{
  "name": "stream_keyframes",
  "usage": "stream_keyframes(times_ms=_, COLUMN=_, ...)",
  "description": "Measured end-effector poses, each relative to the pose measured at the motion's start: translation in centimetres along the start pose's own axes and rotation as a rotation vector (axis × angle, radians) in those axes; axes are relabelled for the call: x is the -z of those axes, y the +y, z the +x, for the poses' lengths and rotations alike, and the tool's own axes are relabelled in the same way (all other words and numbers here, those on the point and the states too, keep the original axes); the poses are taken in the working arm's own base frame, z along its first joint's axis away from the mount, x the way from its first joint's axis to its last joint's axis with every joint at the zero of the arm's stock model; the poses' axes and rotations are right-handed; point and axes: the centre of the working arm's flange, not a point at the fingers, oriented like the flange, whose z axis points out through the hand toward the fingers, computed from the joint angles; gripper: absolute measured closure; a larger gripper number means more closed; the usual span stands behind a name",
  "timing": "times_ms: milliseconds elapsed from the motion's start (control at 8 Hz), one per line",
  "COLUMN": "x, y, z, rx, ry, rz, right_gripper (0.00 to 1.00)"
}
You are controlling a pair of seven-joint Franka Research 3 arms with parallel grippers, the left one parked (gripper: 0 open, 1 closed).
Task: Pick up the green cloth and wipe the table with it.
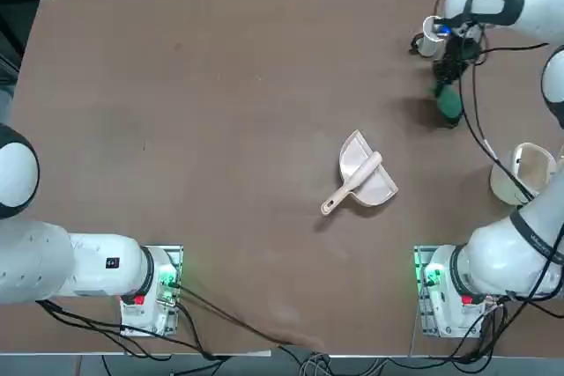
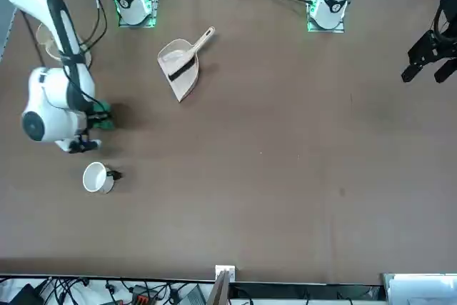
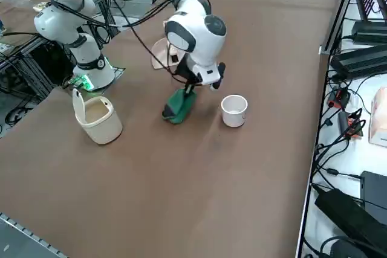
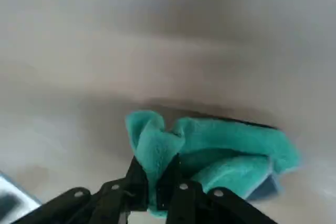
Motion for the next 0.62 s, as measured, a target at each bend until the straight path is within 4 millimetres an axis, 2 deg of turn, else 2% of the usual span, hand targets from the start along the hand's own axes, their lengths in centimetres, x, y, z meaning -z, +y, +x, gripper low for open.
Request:
stream_keyframes(times_ms=375, x=-1.9, y=-10.4, z=2.2, rx=-0.134, ry=0.073, rz=0.062, right_gripper=0.94)
stream_keyframes(times_ms=625, x=-0.9, y=-18.2, z=2.2, rx=-0.243, ry=0.105, rz=0.053, right_gripper=0.94)
